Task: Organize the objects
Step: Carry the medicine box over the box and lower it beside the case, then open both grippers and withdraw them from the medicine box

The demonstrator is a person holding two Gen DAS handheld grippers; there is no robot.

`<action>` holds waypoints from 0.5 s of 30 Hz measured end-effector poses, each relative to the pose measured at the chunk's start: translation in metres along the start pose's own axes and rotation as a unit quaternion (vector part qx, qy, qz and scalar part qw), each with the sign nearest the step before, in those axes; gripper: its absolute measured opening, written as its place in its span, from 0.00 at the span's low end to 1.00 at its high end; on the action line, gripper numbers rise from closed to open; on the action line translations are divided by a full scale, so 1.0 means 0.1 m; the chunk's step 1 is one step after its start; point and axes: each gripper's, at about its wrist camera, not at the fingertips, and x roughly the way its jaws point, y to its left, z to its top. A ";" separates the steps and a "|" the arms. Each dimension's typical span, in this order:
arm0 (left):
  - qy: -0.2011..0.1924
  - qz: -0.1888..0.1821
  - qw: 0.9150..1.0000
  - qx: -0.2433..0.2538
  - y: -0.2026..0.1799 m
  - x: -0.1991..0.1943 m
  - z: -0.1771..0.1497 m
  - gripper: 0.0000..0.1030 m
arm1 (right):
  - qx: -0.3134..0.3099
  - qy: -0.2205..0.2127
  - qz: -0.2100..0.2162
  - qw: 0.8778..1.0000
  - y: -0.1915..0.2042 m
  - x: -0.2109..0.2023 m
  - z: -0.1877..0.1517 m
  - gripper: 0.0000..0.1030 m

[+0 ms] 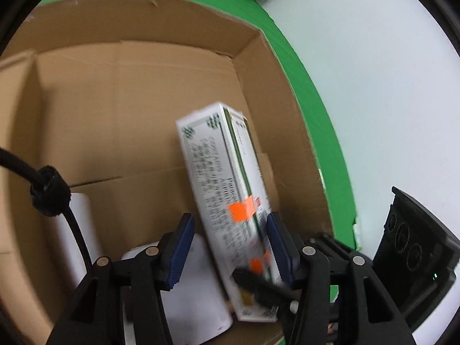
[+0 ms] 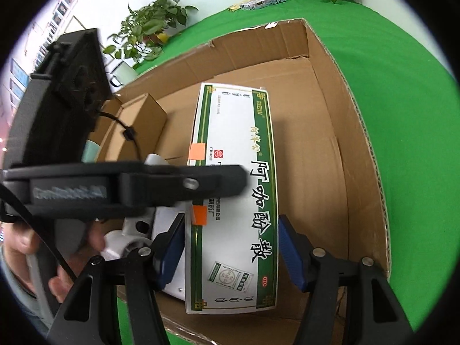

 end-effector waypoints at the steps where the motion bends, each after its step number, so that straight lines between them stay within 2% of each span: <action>1: -0.012 0.012 1.000 0.001 0.02 -0.09 -0.02 0.49 | -0.002 0.000 -0.010 1.000 0.02 0.01 -0.01 0.59; 5: -0.069 0.055 0.996 0.006 0.08 -0.48 -0.13 0.49 | -0.009 0.002 -0.037 0.999 0.08 0.04 -0.02 0.60; 8: -0.106 0.084 0.991 0.006 0.15 -0.79 -0.25 0.49 | -0.003 0.027 -0.048 0.998 0.08 0.13 -0.04 0.61; 13: -0.150 0.087 0.985 0.000 0.33 -1.27 -0.45 0.49 | 0.007 0.034 -0.052 0.998 0.10 0.11 -0.06 0.64; 14: -0.160 0.090 0.983 0.000 0.35 -1.31 -0.23 0.49 | 0.007 0.033 -0.055 0.998 0.09 0.12 -0.05 0.65; 15: -0.168 0.097 0.981 0.004 0.36 -1.36 -0.15 0.49 | 0.007 0.032 -0.056 0.998 0.10 0.11 -0.05 0.65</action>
